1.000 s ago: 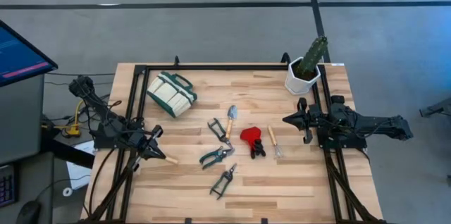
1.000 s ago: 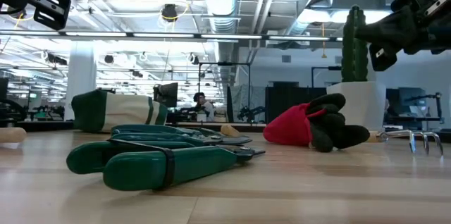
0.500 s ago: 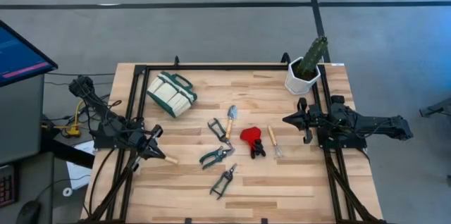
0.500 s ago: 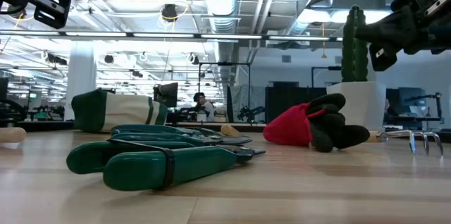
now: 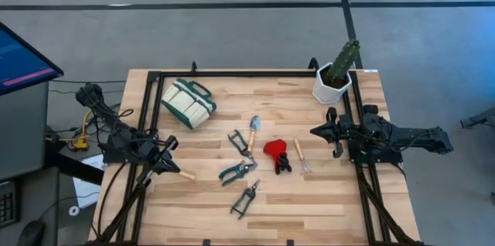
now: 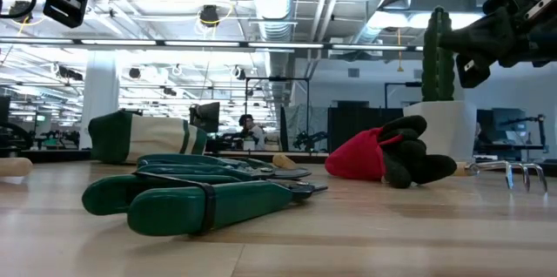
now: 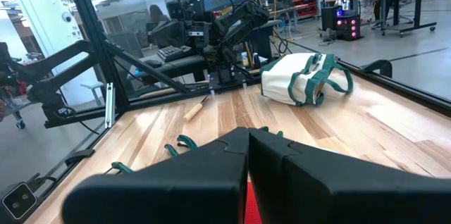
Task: Pick & Place Garden tools in Gardening bag
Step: Prepare the brown gardening bag
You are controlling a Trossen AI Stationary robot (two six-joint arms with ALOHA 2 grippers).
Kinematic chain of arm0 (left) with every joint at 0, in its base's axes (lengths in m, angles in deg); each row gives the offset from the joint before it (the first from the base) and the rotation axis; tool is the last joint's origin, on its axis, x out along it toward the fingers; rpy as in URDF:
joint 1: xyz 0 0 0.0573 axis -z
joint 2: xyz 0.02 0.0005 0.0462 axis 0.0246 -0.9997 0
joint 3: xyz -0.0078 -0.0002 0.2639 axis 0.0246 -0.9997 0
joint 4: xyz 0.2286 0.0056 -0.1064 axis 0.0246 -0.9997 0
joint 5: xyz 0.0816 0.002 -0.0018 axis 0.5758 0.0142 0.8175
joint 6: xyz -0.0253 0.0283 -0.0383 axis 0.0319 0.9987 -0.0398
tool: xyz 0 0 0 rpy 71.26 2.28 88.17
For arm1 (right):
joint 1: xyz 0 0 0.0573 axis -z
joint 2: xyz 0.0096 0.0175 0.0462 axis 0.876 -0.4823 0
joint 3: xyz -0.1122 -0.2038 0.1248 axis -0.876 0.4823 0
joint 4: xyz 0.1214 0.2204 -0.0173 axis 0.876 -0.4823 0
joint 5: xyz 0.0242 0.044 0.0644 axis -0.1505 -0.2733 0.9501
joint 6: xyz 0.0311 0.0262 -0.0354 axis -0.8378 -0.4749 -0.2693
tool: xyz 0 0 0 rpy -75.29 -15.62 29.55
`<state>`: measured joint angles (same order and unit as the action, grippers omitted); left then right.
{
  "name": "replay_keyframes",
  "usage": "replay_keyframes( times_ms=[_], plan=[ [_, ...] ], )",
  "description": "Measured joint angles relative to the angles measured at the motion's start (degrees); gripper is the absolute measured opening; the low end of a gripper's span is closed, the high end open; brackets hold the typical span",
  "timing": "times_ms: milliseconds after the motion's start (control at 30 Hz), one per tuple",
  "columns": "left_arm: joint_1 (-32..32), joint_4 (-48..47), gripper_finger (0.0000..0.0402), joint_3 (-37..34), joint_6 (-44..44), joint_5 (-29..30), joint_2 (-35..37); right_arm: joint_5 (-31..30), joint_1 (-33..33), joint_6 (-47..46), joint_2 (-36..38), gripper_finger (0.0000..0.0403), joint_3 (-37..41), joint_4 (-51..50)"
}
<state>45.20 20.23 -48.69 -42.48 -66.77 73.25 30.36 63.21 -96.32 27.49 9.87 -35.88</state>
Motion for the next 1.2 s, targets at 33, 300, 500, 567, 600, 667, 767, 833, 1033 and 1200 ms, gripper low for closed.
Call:
replay_keyframes(
  times_ms=[33,300,500,567,600,667,767,833,1033,1200],
  plan=[
    [0.0,0.0,0.0008,0.0,0.0,0.0,0.0,0.0,0.0,0.0,0.0,0.0000,0.0,0.0],
    [0.0,0.8,0.0008,0.0,-0.1,0.0,0.0,0.0,0.0,0.0,0.0,0.0000,0.0,0.0],
    [0.0,0.8,0.0008,0.0,-0.1,0.0,0.0,0.0,0.0,0.0,0.0,0.0000,0.0,0.0],
    [0.0,0.8,0.0008,0.0,-0.1,0.0,0.0,0.0,0.0,0.0,0.0,0.0000,0.0,0.0],
    [0.0,0.8,0.0008,0.0,0.0,0.0,0.0,0.0,0.0,0.0,0.0,0.0000,0.0,0.0],
    [0.0,0.8,0.0008,0.0,0.0,0.0,0.0,0.0,0.0,0.0,0.0,0.0000,0.0,0.0],
    [0.0,0.8,0.0008,0.0,0.0,0.0,0.0,0.0,0.0,0.0,0.0,0.0000,0.0,0.0],
    [0.0,0.9,0.0008,0.0,0.0,0.0,0.0,0.0,0.0,0.0,0.0,0.0000,0.0,0.0],
    [0.0,1.3,0.0008,0.0,-0.1,0.0,0.0,0.0,0.0,0.0,0.0,0.0000,0.0,0.0],
    [0.0,3.2,0.0008,0.0,-0.1,0.0,0.0,0.0,0.0,0.0,0.0,0.0000,0.0,0.0]
  ],
)
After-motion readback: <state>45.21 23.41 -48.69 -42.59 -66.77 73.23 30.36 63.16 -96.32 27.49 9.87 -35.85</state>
